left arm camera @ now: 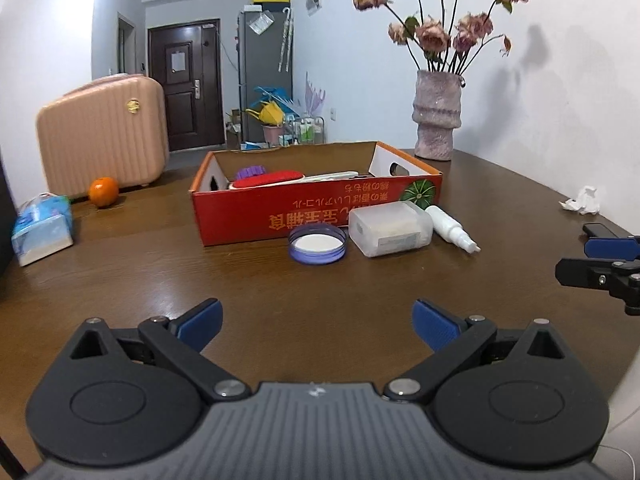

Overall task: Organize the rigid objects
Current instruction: 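Grasp the blue-rimmed white lid with the left tool while the right tool grasps the white lotion bottle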

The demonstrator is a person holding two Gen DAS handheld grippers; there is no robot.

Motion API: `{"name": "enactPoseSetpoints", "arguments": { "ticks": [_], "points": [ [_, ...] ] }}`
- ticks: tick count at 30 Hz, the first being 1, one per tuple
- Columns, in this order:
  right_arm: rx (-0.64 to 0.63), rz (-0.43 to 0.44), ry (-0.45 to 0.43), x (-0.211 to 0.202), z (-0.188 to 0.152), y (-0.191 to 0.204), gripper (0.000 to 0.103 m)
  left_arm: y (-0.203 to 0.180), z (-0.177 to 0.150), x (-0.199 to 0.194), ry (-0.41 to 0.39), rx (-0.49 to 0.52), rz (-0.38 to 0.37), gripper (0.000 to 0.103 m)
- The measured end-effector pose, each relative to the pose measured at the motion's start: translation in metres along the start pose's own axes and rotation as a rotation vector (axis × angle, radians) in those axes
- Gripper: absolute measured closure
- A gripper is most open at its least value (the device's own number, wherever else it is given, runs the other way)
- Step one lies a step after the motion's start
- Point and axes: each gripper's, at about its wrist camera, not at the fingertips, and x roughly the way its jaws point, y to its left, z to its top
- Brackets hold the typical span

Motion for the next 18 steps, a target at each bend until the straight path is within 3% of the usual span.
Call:
{"name": "enactPoseSetpoints", "arguments": {
  "ticks": [2,7,11,18],
  "points": [
    [0.004,-0.006,0.013,0.015,0.005,-0.004,0.029,0.0,0.009,0.022,0.009,0.012,-0.01,0.002],
    [0.03,0.007,0.06,0.063,0.018,-0.017,0.044,0.006,0.033,0.087,0.053,0.019,0.014,0.015],
    [0.067,-0.006,0.085,0.103,0.032,-0.032,0.05,0.011,0.046,0.133,0.101,0.014,-0.021,0.018],
    [0.096,-0.021,0.116,0.165,0.05,-0.052,0.057,0.018,0.052,0.175,0.151,-0.026,-0.052,0.027]
  ]
}}
